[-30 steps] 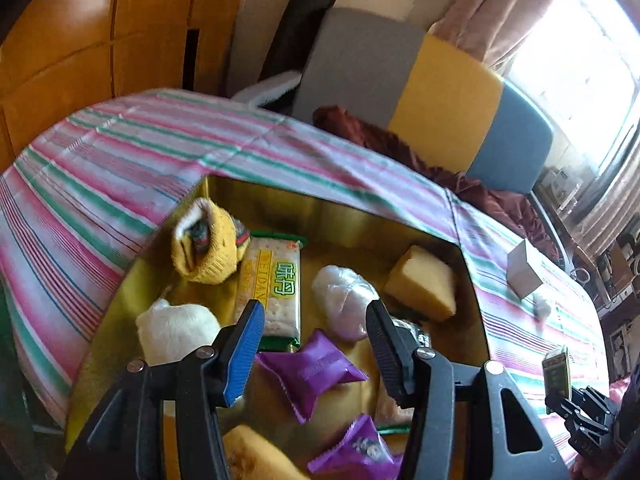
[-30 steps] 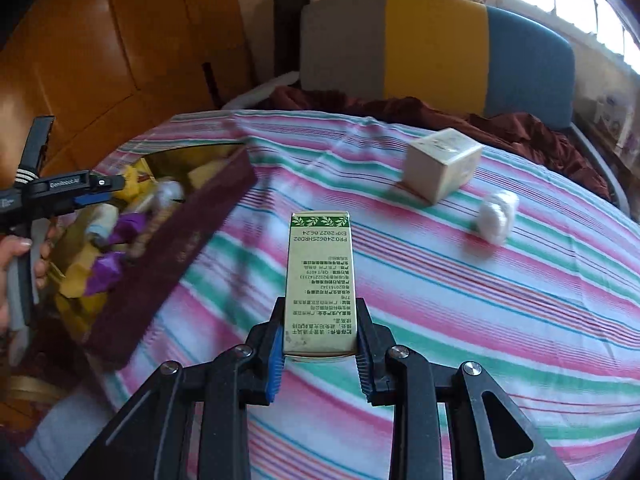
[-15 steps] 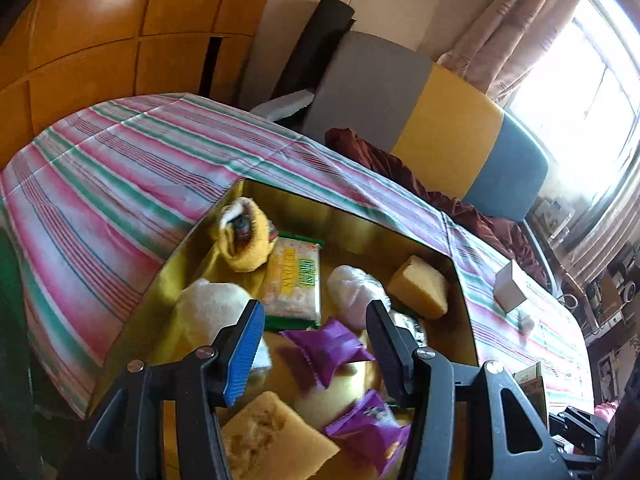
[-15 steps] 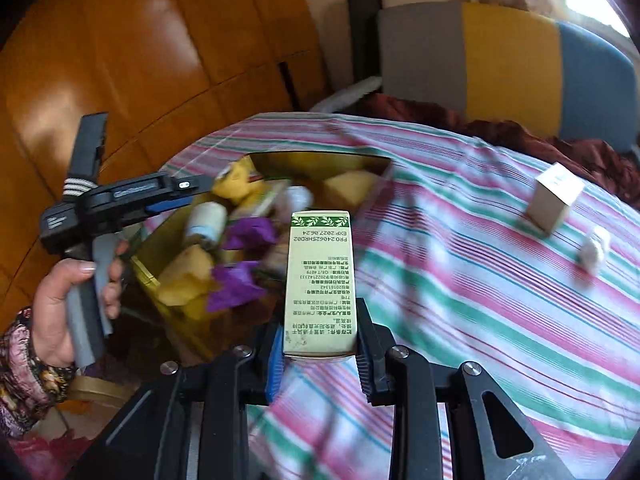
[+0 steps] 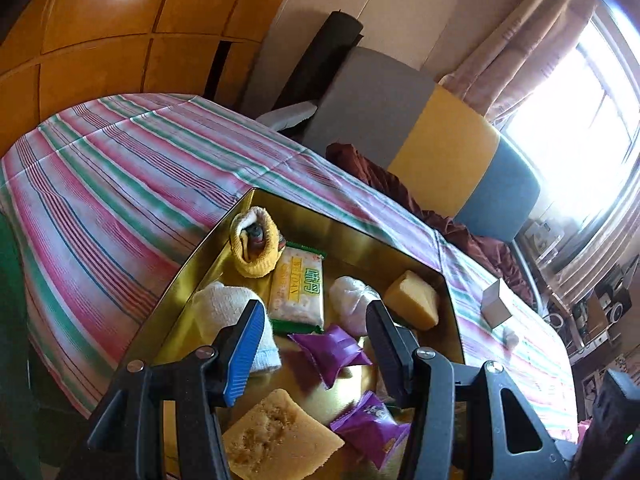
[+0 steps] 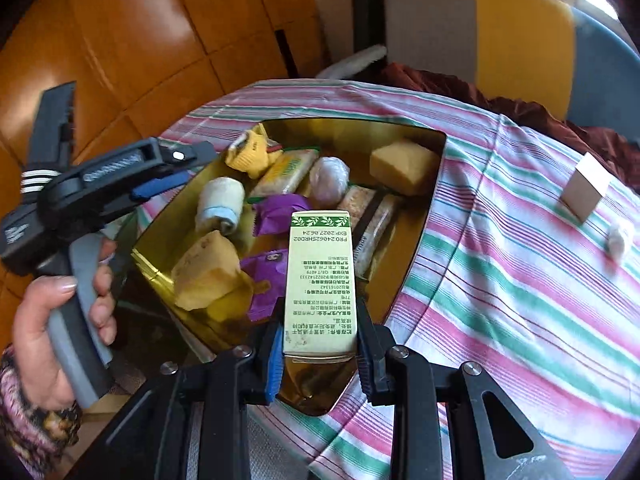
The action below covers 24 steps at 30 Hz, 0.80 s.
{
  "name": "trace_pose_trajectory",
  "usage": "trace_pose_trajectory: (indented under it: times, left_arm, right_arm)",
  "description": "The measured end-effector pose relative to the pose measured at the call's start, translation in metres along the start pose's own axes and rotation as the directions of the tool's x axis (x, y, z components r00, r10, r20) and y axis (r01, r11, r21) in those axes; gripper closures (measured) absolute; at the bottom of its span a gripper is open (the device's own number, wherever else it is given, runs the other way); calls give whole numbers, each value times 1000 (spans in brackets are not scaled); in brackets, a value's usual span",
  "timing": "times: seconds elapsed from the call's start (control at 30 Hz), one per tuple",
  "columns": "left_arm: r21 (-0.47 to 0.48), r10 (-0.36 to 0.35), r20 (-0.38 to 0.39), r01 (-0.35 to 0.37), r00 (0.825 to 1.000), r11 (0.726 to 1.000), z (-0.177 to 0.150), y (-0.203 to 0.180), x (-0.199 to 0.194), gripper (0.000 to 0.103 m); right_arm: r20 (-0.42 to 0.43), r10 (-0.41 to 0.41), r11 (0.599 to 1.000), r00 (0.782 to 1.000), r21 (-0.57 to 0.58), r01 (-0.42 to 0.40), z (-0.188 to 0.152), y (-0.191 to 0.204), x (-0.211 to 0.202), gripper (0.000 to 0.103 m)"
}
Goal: Organize objects
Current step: 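Open the left tool over the tray while the right tool lowers the green box in, then move both open tools back toward the white box and wrapped ball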
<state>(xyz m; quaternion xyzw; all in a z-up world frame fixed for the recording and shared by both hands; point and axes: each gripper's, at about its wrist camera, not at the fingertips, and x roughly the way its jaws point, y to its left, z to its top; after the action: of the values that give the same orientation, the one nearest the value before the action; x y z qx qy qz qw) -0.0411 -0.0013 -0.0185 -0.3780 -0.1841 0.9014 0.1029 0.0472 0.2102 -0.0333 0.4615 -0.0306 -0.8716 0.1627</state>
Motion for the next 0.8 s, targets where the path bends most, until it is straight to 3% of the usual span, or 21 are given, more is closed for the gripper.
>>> trace_pose_trajectory:
  times: [0.2, 0.4, 0.8]
  left_arm:
    - [-9, -22, -18, 22, 1000, 1000, -2, 0, 2, 50]
    - [-28, -32, -10, 31, 999, 999, -2, 4, -1, 50]
    - [-2, -38, -40, 38, 998, 999, -11, -11, 3, 49]
  right_arm:
    - [-33, -83, 997, 996, 2, 83, -3, 15, 17, 71]
    - [-22, -64, 998, 998, 25, 65, -5, 19, 14, 49]
    - [53, -32, 998, 998, 51, 29, 2, 9, -3, 49]
